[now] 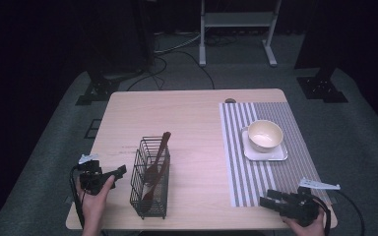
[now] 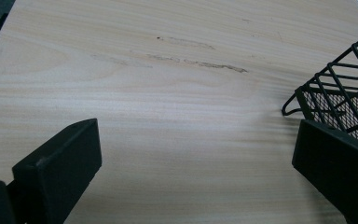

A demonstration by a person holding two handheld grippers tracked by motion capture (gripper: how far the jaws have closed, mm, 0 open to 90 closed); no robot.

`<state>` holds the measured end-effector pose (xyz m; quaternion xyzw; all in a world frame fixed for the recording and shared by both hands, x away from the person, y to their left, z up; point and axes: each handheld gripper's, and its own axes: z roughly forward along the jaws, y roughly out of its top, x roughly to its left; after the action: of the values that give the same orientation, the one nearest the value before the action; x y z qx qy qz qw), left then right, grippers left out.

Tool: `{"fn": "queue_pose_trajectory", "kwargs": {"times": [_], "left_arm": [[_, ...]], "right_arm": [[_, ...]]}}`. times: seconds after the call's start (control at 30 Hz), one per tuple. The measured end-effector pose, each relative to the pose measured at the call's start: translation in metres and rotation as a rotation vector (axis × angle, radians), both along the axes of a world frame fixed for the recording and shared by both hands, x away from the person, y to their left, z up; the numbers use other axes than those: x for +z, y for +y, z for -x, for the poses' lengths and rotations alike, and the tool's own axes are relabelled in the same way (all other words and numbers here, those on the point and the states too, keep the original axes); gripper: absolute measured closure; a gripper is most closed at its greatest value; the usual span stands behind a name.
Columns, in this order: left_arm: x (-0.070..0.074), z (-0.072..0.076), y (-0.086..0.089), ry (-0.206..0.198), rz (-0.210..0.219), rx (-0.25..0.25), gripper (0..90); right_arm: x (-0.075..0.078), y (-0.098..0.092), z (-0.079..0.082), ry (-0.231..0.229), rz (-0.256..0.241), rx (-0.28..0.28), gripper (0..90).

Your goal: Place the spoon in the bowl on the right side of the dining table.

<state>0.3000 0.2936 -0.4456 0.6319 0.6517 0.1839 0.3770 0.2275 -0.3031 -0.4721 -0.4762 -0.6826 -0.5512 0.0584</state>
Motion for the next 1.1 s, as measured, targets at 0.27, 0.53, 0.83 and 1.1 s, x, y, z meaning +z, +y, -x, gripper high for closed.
{"fn": "queue_pose_trajectory", "kwargs": {"times": [0.27,0.53,0.83,1.1], "left_arm": [[0.001,0.001,0.001,-0.003,-0.001,0.006,0.2],[0.000,0.002,0.006,-0.002,0.005,0.017,0.2],[0.000,0.002,0.007,-0.004,0.007,0.018,0.2],[0.001,0.002,0.006,-0.006,0.005,0.016,0.2]], "right_arm": [[0.001,0.004,-0.002,0.017,-0.046,0.013,25.9],[0.010,0.019,-0.013,0.023,-0.025,0.051,26.0],[0.019,0.033,-0.021,0.017,0.001,0.091,26.0],[0.026,0.044,-0.028,0.012,0.003,0.137,26.0]]}}
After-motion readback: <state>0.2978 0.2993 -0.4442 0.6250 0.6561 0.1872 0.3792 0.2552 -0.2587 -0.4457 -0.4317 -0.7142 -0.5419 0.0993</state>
